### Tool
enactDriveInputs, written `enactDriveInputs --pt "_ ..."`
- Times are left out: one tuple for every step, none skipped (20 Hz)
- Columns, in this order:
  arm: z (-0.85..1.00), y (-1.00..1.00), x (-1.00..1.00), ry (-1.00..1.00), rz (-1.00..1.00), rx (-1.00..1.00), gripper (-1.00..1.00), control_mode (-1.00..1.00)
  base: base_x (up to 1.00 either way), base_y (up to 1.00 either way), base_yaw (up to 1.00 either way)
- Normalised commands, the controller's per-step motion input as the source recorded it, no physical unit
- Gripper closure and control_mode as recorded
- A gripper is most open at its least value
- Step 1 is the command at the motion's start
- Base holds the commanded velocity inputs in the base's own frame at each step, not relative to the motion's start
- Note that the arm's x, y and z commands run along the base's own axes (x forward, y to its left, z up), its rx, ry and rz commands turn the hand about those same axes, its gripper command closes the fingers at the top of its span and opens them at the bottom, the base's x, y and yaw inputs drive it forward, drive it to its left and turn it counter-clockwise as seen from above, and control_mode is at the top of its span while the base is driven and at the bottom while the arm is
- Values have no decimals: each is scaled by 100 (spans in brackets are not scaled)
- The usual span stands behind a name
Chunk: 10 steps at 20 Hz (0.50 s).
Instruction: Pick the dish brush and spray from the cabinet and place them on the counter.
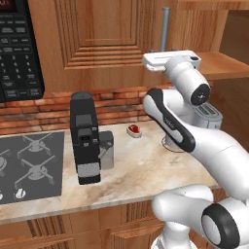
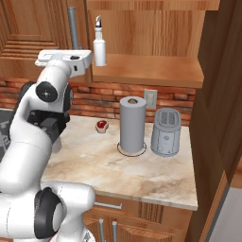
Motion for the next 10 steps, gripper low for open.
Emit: enactDriveInputs --pt "-5 0 32 0 0 0 -100 -100 0 0 0" --pt "-4 0 31 0 0 0 -100 -100 0 0 0" --pt "-3 0 31 0 0 0 -100 -100 0 0 0" --pt "-3 0 31 0 0 0 -100 -100 0 0 0" --pt "0 0 31 0 0 0 -100 -100 0 0 0" --pt "0 0 32 0 0 0 -100 -100 0 0 0" --pt "0 0 32 0 0 0 -100 -100 0 0 0" --pt "0 0 32 0 0 0 -100 -100 0 0 0" --pt "0 0 32 0 0 0 -100 -100 0 0 0" --pt "0 0 32 0 0 0 -100 -100 0 0 0"
